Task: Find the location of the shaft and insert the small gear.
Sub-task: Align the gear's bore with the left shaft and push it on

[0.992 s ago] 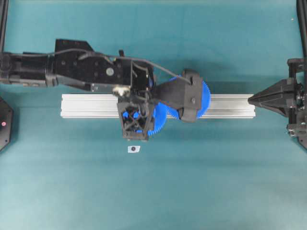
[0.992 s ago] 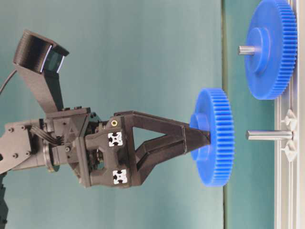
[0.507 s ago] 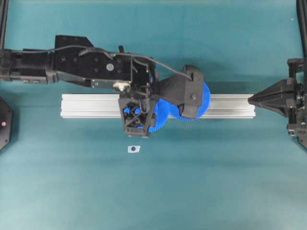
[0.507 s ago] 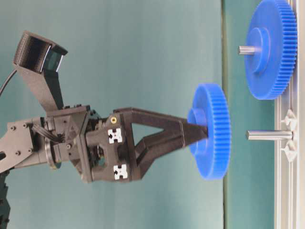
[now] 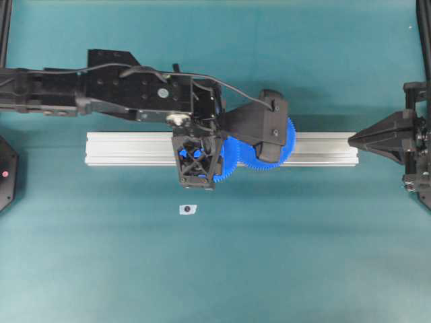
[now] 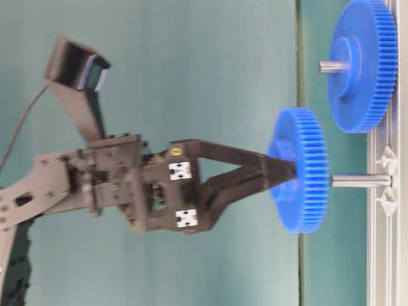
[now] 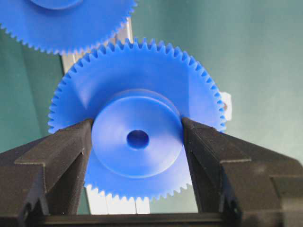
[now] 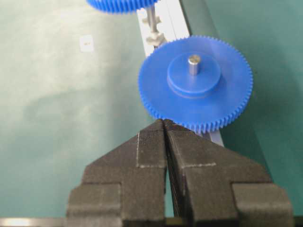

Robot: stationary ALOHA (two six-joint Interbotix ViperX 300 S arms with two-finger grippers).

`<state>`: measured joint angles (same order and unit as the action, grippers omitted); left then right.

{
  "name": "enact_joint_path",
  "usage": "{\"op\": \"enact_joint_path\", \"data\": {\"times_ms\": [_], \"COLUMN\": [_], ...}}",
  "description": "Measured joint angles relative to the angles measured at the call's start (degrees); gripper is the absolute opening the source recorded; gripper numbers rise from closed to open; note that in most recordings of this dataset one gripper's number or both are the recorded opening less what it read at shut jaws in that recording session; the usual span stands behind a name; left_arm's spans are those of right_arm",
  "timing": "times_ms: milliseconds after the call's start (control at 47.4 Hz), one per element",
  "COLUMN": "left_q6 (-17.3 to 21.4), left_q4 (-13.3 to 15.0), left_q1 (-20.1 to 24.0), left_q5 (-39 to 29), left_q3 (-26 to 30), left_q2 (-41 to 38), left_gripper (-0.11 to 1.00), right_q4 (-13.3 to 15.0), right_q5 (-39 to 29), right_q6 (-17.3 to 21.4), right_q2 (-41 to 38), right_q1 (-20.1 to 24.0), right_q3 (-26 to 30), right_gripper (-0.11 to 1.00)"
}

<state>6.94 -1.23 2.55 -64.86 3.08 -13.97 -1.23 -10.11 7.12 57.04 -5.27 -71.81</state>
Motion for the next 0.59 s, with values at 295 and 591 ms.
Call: {"op": "enact_joint_path", "data": {"times_ms": [295, 591], "left_q6": [0.0, 0.0], "left_q4": [0.0, 0.0], "left_q1": [0.5, 1.2], "left_q5": [-0.1, 0.0], "left_q3": [-0.4, -1.7], "left_q2": [-1.9, -2.0], "left_gripper": [0.63, 0.63], "right_q4": [0.0, 0.0], "right_q5": [0.0, 0.0], "right_q6": [-0.2, -0.2], "right_q2": [0.0, 0.0], "right_q1": [0.1, 0.0], "right_q3": [0.0, -0.1], "right_gripper": [0.04, 0.04]}}
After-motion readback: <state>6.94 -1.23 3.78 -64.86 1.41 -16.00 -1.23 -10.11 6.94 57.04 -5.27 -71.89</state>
